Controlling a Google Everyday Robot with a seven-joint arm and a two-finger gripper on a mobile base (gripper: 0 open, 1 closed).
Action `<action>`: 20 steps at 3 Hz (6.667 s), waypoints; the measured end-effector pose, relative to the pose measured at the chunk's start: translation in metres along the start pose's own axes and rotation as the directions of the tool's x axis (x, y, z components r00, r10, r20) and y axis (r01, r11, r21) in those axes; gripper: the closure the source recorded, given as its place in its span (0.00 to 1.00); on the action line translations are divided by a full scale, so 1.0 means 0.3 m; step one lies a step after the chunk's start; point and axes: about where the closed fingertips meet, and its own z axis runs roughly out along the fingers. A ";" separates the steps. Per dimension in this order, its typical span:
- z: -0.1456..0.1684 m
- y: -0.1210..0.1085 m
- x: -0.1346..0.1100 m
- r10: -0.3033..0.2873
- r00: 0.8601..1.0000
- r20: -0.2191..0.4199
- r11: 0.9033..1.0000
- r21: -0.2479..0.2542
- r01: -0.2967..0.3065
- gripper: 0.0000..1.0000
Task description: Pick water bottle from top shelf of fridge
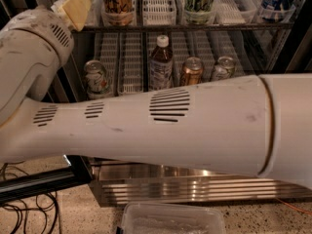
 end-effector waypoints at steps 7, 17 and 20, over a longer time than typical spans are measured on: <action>0.251 0.013 -0.009 0.068 0.994 0.084 0.998 -0.024 -0.066 0.36; 0.094 -0.322 -0.132 -0.022 0.967 0.253 0.952 -0.290 0.097 1.00; 0.026 -0.313 -0.009 -0.039 0.977 0.210 0.910 -0.397 0.122 1.00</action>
Offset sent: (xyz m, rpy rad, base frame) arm 0.0362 0.0155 0.0142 0.1439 -0.0721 0.0829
